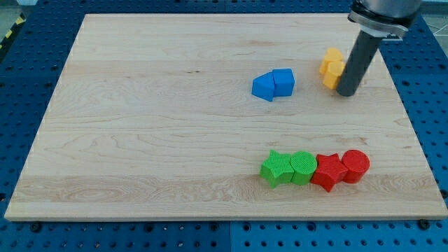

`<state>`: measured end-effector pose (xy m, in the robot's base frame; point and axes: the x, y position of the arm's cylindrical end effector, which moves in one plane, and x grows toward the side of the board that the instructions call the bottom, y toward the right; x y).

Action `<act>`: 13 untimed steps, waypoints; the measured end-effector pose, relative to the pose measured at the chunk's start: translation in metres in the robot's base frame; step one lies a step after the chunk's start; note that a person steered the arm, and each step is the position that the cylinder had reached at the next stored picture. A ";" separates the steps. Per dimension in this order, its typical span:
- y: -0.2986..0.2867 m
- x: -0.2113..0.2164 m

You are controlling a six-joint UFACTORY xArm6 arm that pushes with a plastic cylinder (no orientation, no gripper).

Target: Point your arm to the center

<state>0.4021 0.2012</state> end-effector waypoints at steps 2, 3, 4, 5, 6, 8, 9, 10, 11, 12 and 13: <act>0.000 -0.004; 0.000 0.007; 0.000 0.024; 0.000 0.030; 0.000 0.032; 0.000 0.046; -0.001 0.046; -0.007 0.046; -0.022 0.046; -0.047 0.053; -0.075 0.062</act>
<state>0.4641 0.1266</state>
